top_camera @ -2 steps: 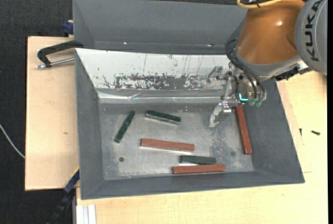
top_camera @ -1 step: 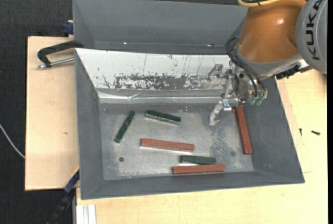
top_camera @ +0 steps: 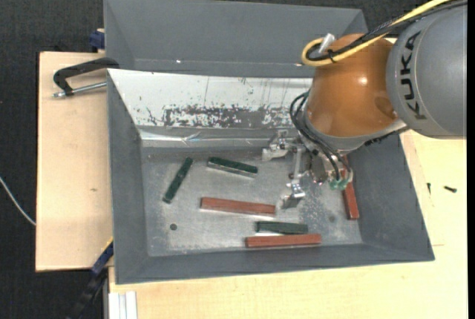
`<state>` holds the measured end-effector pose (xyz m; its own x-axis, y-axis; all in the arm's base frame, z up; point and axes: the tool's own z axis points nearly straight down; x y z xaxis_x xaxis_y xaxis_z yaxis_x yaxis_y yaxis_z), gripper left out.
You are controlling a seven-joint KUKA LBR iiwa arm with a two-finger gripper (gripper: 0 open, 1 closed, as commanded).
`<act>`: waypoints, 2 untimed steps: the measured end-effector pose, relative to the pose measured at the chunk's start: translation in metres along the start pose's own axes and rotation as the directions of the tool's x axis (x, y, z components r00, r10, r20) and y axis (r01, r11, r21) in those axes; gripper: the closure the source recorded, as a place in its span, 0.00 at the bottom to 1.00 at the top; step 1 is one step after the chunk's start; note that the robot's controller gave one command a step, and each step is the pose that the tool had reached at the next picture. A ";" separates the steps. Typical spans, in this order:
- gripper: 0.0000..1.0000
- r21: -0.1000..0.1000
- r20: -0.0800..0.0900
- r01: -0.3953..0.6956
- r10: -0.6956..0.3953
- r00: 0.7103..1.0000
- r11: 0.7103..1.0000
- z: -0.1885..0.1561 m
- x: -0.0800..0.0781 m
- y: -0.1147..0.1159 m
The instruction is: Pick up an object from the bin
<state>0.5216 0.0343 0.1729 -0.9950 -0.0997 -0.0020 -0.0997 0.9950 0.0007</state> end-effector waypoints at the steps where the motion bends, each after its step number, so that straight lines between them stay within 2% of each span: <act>1: 0.00 -0.003 -0.004 0.044 -0.044 0.999 0.999 0.019 0.010 0.043; 2: 0.00 0.000 -0.002 -0.089 0.089 0.996 0.996 0.037 0.015 0.041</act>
Offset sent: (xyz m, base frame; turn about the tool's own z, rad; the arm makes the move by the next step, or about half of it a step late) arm -0.0220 0.0383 -0.0446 0.1305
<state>0.5025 0.0734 0.1357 -0.9999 -0.0109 -0.0003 -0.0109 0.9999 0.0012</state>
